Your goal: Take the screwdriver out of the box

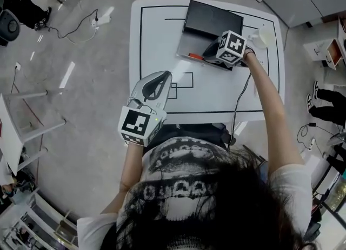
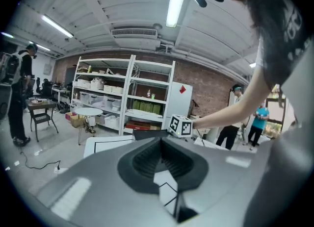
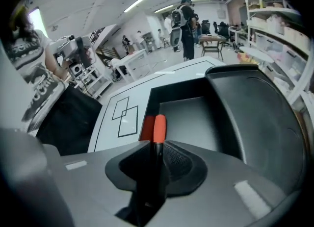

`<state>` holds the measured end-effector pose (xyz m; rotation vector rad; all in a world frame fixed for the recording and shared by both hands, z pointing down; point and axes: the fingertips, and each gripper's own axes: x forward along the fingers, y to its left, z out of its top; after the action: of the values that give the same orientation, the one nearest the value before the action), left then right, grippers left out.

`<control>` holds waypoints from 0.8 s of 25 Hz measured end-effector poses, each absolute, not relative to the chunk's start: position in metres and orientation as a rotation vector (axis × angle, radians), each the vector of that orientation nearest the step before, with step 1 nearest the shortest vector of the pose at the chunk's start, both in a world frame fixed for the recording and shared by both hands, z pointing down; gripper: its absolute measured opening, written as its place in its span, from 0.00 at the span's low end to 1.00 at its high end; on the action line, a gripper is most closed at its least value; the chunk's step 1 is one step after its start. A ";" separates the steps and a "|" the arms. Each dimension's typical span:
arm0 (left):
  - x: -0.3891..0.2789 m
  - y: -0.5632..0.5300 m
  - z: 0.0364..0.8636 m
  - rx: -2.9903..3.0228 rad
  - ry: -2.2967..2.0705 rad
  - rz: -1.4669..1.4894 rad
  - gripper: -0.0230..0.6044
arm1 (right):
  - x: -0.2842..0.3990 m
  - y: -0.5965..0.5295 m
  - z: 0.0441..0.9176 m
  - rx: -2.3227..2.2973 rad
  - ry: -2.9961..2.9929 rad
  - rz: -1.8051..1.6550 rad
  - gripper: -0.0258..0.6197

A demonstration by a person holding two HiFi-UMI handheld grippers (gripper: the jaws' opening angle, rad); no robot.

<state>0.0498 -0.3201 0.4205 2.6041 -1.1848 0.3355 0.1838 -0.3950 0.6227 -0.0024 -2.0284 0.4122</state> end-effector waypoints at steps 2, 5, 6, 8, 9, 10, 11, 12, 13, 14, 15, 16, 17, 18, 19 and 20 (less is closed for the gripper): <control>0.045 -0.322 0.423 2.579 -1.222 0.339 0.04 | 0.186 -0.392 0.628 -0.075 -1.995 0.404 0.17; 0.039 -0.327 0.428 2.545 -1.269 0.343 0.04 | 0.186 -0.391 0.638 -0.139 -1.947 0.417 0.15; 0.038 -0.328 0.429 2.535 -1.282 0.343 0.04 | 0.186 -0.390 0.642 -0.152 -1.933 0.414 0.15; 0.037 -0.331 0.430 2.521 -1.302 0.341 0.04 | 0.186 -0.390 0.647 -0.169 -1.914 0.396 0.12; 0.037 -0.331 0.429 2.517 -1.308 0.341 0.04 | 0.186 -0.390 0.647 -0.172 -1.912 0.386 0.12; 0.037 -0.332 0.429 2.514 -1.312 0.342 0.04 | 0.186 -0.390 0.646 -0.171 -1.912 0.374 0.12; 0.037 -0.332 0.429 2.512 -1.315 0.343 0.04 | 0.186 -0.391 0.645 -0.166 -1.914 0.361 0.12; 0.037 -0.333 0.430 2.510 -1.317 0.344 0.04 | 0.186 -0.391 0.644 -0.157 -1.918 0.350 0.12; 0.037 -0.333 0.430 2.508 -1.319 0.345 0.04 | 0.186 -0.392 0.644 -0.144 -1.923 0.340 0.12; 0.037 -0.333 0.431 2.507 -1.321 0.344 0.04 | 0.187 -0.394 0.644 -0.122 -1.931 0.332 0.12; 0.037 -0.334 0.432 2.506 -1.322 0.344 0.04 | 0.188 -0.399 0.645 -0.086 -1.939 0.321 0.13; 0.038 -0.334 0.433 2.504 -1.323 0.343 0.04 | 0.190 -0.406 0.645 -0.038 -1.944 0.307 0.12; 0.038 -0.335 0.434 2.503 -1.324 0.343 0.04 | 0.193 -0.414 0.646 0.012 -1.946 0.292 0.10; 0.039 -0.335 0.435 2.502 -1.325 0.342 0.04 | 0.196 -0.420 0.646 0.049 -1.945 0.283 0.10; 0.040 -0.336 0.435 2.502 -1.324 0.341 0.04 | 0.198 -0.422 0.646 0.066 -1.948 0.288 0.10; 0.041 -0.335 0.436 2.502 -1.323 0.341 0.04 | 0.199 -0.421 0.644 0.063 -1.956 0.309 0.11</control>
<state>0.0406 -0.3354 0.4355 2.5024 -1.3231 0.3409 0.1988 -0.4210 0.6445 0.0629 -1.9556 0.3090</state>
